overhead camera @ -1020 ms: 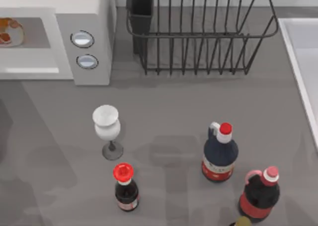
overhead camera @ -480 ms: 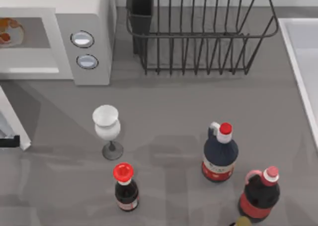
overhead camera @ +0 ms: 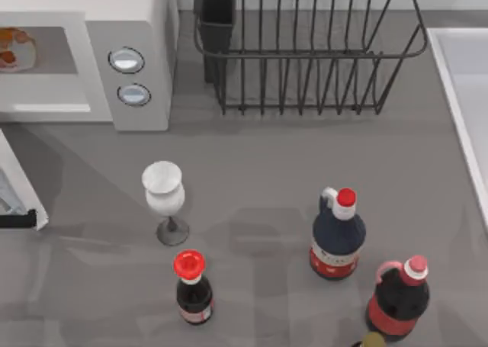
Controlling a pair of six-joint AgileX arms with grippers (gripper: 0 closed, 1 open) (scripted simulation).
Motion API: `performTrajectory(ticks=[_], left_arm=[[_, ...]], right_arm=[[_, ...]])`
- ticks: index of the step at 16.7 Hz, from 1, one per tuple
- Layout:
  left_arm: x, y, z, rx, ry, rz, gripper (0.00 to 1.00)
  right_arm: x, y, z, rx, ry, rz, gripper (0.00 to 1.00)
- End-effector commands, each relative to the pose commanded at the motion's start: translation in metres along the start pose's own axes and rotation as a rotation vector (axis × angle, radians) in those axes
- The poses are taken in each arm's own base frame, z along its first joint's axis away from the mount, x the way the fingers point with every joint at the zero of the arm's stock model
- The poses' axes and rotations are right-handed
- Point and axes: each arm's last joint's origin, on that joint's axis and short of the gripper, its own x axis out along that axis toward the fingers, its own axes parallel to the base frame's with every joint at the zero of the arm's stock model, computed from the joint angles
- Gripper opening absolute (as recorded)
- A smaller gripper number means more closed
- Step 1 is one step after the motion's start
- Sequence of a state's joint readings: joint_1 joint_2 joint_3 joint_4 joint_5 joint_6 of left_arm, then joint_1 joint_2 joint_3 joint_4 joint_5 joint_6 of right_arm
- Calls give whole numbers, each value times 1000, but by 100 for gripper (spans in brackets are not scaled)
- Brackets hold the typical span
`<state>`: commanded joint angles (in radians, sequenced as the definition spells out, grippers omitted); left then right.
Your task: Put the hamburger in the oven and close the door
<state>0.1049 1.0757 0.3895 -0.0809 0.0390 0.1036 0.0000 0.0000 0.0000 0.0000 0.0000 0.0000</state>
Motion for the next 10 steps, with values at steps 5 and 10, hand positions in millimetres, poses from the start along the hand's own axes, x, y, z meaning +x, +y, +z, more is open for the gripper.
performTrajectory(ticks=[5, 10], left_arm=[[29, 0, 29, 4, 9, -4, 0], [69, -3, 54, 1, 9, -2, 0]], right_arm=[[0, 0, 0, 0, 0, 0, 100], [0, 0, 0, 0, 0, 0, 100]])
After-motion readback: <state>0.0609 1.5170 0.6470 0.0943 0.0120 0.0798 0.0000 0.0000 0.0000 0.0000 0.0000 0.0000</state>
